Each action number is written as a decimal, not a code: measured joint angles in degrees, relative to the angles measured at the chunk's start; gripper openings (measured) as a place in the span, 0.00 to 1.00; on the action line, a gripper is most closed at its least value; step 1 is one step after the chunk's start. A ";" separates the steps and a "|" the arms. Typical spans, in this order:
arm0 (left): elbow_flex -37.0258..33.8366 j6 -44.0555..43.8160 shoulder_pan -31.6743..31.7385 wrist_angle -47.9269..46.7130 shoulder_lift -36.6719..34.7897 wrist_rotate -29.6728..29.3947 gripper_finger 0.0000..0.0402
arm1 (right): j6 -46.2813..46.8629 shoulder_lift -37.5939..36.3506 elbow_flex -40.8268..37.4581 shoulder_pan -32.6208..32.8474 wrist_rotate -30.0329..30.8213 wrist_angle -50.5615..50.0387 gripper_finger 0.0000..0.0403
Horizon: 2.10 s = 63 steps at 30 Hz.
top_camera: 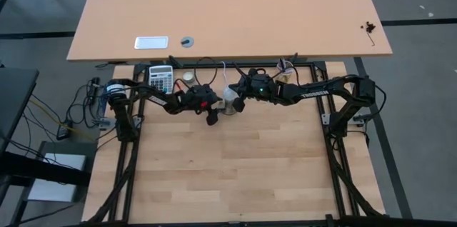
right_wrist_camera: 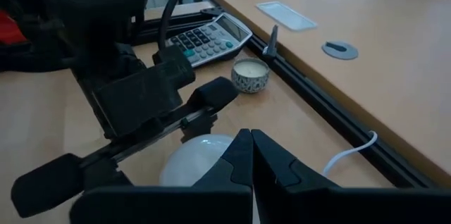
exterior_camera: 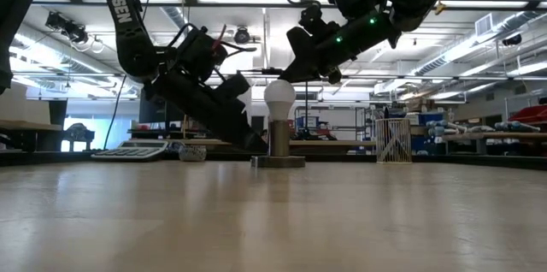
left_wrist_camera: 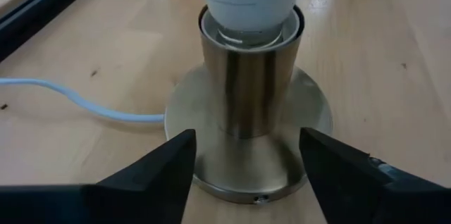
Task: Screw lightbulb
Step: Insert the lightbulb into the lamp
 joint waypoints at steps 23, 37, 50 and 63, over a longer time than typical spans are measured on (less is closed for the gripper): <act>0.05 -0.06 -0.06 -2.05 0.06 -1.05 0.19 | -0.33 0.01 -0.02 0.04 0.04 -0.18 0.02; 0.04 -1.37 -0.06 -1.06 0.09 0.39 0.01 | -0.40 0.42 -0.37 0.07 -0.32 -3.26 0.02; 0.04 -1.61 -0.06 -1.20 0.53 0.58 0.01 | -0.38 0.18 -0.20 -0.04 -0.28 -3.17 0.05; 0.28 -3.01 -1.50 4.37 4.94 1.51 0.01 | -0.36 -0.19 -0.07 -0.92 0.00 -4.17 0.13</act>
